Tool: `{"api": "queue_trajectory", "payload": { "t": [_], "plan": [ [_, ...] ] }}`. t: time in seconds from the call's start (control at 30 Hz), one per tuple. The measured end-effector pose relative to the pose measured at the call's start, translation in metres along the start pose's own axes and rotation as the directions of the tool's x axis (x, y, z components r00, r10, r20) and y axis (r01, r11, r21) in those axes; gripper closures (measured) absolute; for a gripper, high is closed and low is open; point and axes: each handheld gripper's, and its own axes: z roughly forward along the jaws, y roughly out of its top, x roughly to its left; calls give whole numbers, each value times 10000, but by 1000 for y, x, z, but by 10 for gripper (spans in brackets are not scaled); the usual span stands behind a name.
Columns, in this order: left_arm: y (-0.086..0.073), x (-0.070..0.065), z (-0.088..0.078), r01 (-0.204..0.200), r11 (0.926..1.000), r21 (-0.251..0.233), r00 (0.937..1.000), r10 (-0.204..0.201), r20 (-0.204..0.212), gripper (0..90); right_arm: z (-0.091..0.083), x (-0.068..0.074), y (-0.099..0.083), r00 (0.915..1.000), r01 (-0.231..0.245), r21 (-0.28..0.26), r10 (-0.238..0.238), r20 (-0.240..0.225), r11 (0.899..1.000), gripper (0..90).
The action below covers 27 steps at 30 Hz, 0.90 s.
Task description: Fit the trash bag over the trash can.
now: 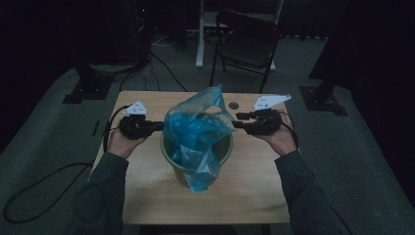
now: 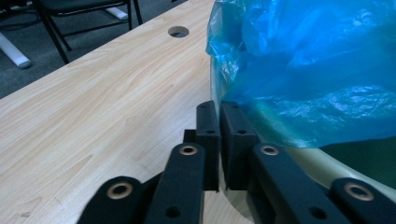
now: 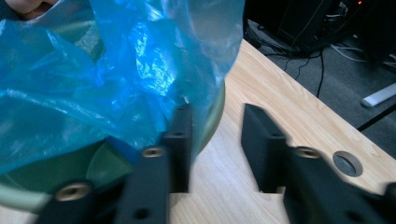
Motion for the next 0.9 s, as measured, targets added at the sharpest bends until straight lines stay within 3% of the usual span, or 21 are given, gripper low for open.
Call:
{"api": "queue_trajectory", "payload": {
  "t": [0.2, 0.37, 0.63, 0.9],
  "plan": [
    [-3, -1, -7, 153, 9995, -267, 9999, -154, -28, 729, 5, 0, 3, 9998, -124, 252, 127, -122, 9996, 888],
    [-4, -1, -13, 165, 9992, -373, 9998, -170, -139, 661, 5, 0, 3, 9998, -156, 413, 160, -71, 9990, 900],
    [1, -7, -28, 180, 9950, -980, 9998, -192, -105, 590, 6, 1, 5, 9999, -121, 440, 123, -50, 9990, 900],
    [9, -17, -36, -26, 9860, -1668, 9986, 113, 514, 526, 8, 3, 5, 9999, -93, 536, 97, -74, 9985, 900]
  ]
}}
